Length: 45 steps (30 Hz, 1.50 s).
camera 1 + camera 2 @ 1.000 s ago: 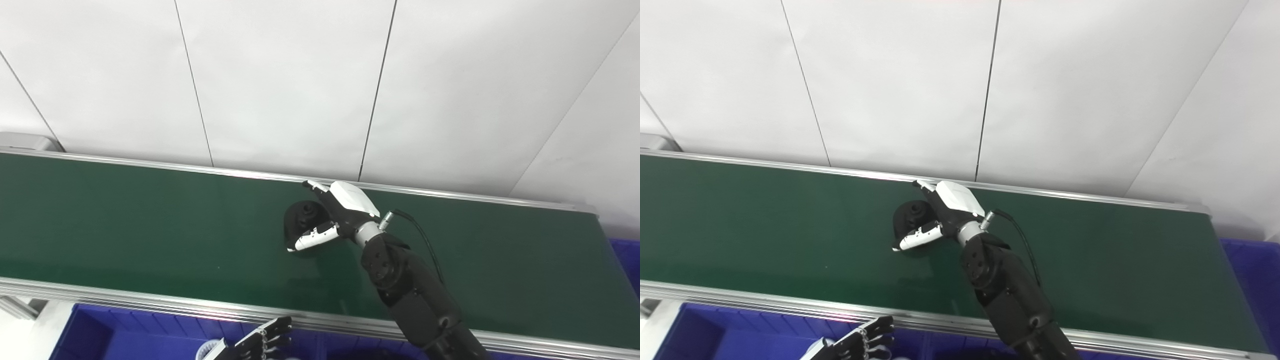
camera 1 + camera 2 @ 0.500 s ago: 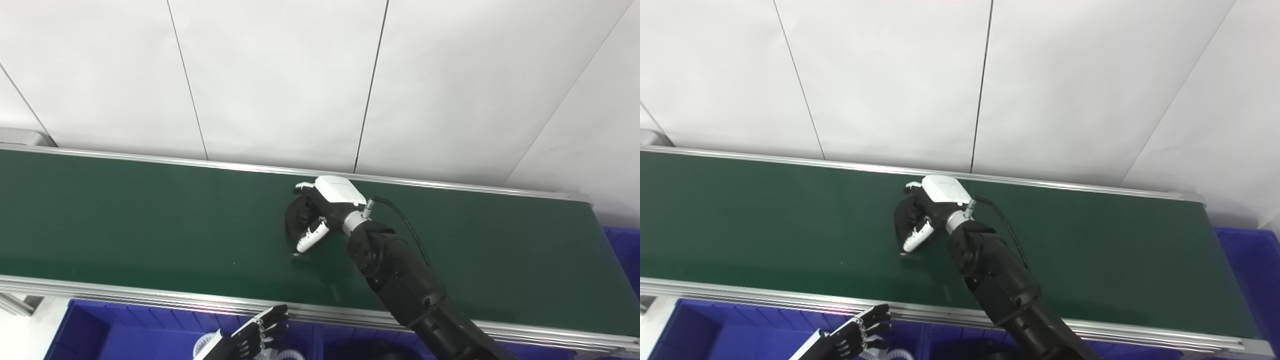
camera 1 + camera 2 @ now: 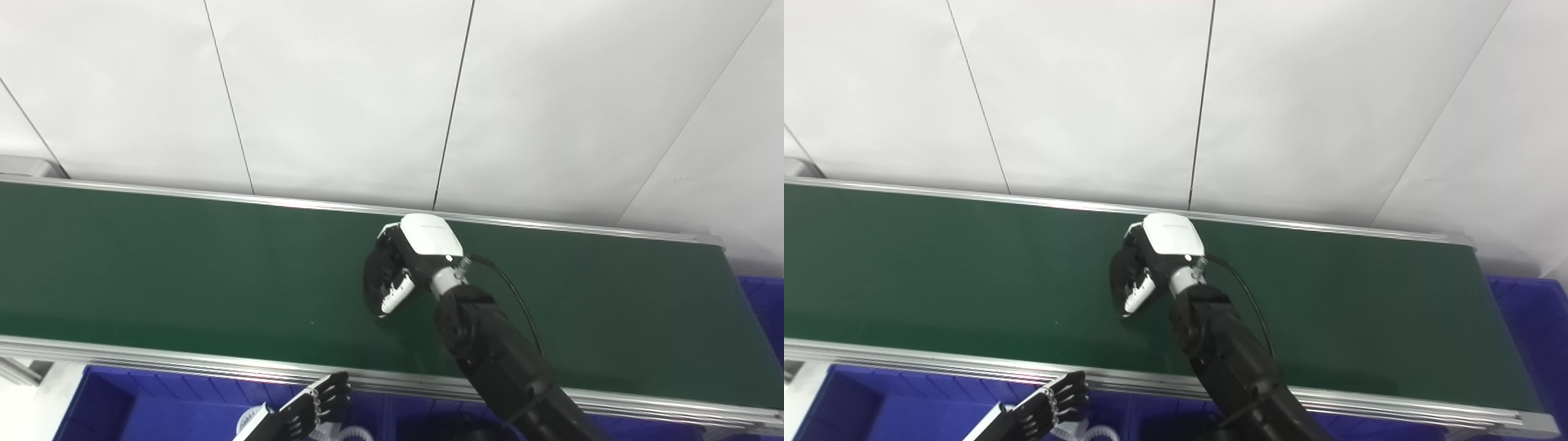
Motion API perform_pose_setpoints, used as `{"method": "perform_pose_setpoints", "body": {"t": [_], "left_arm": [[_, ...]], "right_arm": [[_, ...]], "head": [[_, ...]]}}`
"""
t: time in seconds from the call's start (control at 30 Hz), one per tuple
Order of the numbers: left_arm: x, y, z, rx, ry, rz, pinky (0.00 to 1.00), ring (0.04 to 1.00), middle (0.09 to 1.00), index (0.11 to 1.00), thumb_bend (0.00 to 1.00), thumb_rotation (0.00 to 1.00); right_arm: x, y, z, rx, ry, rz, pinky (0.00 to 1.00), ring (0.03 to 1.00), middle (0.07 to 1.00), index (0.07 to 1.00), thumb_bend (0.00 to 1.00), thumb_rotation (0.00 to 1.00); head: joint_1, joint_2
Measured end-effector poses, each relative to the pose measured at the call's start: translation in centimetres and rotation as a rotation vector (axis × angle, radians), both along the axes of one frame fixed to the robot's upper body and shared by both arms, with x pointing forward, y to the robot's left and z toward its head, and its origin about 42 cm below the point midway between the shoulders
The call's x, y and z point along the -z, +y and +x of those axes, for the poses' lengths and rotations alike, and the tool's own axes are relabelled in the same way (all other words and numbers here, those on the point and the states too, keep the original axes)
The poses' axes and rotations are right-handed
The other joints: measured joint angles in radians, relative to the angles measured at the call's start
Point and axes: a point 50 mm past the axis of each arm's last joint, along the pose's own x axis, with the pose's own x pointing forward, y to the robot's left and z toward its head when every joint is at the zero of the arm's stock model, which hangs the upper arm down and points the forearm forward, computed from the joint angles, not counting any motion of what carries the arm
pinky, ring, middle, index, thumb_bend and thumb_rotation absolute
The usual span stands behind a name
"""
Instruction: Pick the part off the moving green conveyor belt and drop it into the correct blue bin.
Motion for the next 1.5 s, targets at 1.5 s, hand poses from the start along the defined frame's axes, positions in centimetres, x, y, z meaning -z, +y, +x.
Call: {"method": "perform_pose_setpoints", "body": {"t": [1.5], "left_arm": [[-2.9,-1.3,0.6,0.011,-0.091,-0.069,0.82,0.891,0.924,0.905,0.5,0.9]], "right_arm": [[3.3,-17.9,-28.0,0.417,0.253,0.12,0.48,0.505,0.484,0.518,0.52,0.0]], "head": [[0.008,0.224]]}}
